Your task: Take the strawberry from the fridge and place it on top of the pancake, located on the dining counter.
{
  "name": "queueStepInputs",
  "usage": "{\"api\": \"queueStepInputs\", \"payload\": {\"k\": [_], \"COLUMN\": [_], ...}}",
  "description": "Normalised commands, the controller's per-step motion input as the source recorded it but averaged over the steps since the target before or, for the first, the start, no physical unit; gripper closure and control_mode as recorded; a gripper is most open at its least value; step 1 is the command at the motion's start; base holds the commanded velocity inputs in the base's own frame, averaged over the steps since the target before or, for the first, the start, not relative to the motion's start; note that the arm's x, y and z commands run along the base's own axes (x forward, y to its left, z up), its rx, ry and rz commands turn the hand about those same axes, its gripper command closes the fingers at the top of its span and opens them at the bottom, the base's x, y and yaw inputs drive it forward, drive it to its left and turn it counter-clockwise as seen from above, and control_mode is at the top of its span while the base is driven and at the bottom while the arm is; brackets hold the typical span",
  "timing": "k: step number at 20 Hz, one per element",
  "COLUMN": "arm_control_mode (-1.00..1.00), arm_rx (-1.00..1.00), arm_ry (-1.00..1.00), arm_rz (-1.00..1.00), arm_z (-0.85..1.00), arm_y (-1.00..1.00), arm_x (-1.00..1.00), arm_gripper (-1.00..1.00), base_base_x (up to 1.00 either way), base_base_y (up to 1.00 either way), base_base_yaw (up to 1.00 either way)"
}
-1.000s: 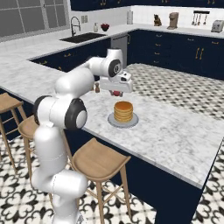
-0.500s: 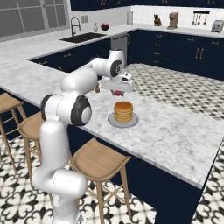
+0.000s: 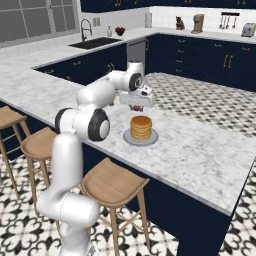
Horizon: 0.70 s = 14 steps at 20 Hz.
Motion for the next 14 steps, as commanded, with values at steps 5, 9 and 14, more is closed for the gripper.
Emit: {"api": "queueStepInputs", "payload": {"k": [5, 9, 14], "arm_control_mode": [-1.00, -1.00, -1.00], "arm_rx": [0.00, 0.00, 0.00], "arm_ry": [0.00, -0.01, 0.00], "arm_rz": [0.00, 0.00, 0.00], "arm_z": [-0.25, -0.21, -0.24], "arm_y": [-0.16, -0.02, 0.00], "arm_x": [0.14, -0.07, 0.00], "arm_gripper": [1.00, 1.00, 1.00], "base_base_x": [0.00, 0.00, 0.00], "base_base_y": [0.00, 0.00, 0.00], "base_base_yaw": [0.00, 0.00, 0.00]}}
